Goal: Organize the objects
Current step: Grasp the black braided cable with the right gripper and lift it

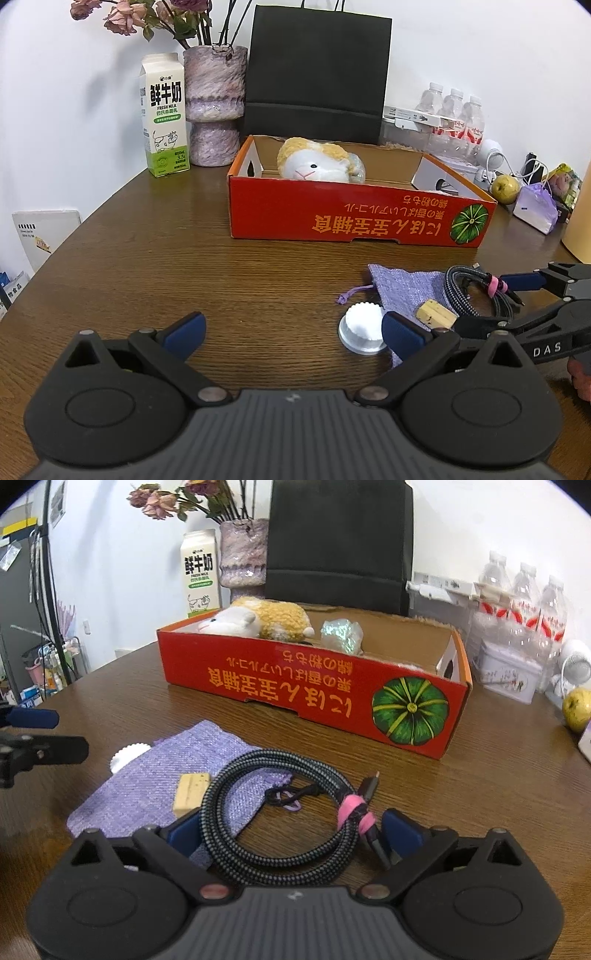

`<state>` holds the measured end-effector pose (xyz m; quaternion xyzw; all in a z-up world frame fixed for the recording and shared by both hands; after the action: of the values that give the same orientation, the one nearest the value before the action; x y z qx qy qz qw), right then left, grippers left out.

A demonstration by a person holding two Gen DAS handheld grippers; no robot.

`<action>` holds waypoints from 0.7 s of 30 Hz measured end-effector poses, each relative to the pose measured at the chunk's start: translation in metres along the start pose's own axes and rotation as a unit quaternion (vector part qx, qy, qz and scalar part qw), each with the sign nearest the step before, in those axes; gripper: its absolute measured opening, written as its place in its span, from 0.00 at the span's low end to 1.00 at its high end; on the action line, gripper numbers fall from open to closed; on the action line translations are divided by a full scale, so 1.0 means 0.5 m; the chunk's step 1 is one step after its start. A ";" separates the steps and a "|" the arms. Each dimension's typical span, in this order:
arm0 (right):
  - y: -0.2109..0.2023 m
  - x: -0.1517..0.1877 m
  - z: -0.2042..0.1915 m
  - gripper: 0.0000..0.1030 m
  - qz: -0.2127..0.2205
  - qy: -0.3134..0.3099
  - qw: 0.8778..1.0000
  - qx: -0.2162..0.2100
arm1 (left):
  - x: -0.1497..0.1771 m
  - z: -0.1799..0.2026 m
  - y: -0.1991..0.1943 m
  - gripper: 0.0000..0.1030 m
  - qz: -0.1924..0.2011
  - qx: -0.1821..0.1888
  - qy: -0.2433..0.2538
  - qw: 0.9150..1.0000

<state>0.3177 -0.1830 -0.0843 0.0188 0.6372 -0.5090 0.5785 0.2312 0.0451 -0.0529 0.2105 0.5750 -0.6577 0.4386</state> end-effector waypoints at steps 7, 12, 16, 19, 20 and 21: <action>-0.025 0.000 -0.018 0.88 0.020 -0.015 1.000 0.019 | -0.001 -0.002 -0.002 1.00 0.001 0.000 -0.005 1.000; -0.046 0.005 -0.030 0.88 0.032 -0.008 0.999 0.032 | -0.003 -0.003 -0.002 1.00 0.001 0.001 -0.005 1.000; -0.068 0.012 -0.042 0.88 0.046 -0.003 0.997 0.056 | -0.003 -0.003 -0.003 1.00 0.002 0.001 -0.006 1.000; -0.090 0.017 -0.051 0.88 0.061 -0.003 0.995 0.081 | -0.003 -0.003 -0.003 1.00 0.002 0.001 -0.006 1.000; -0.097 0.019 -0.055 0.88 0.066 -0.004 0.994 0.090 | -0.003 -0.004 -0.003 1.00 0.002 0.001 -0.006 1.000; -0.104 0.020 -0.057 0.88 0.070 -0.002 0.993 0.097 | -0.003 -0.004 -0.003 1.00 0.002 0.001 -0.006 1.000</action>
<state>0.2623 -0.1947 -0.0648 0.1183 0.5807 -0.5268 0.6094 0.2303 0.0472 -0.0515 0.2079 0.5714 -0.6588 0.4430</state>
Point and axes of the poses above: each gripper's, at about its wrist camera, not at the fingertips, and y roughly the way its jaws point, z to its right, x to its underside, the point moved 2 cm from there along y, roughly the way its jaws point, and after that the axes turned 14 degrees about -y, right-handed, at the moved point
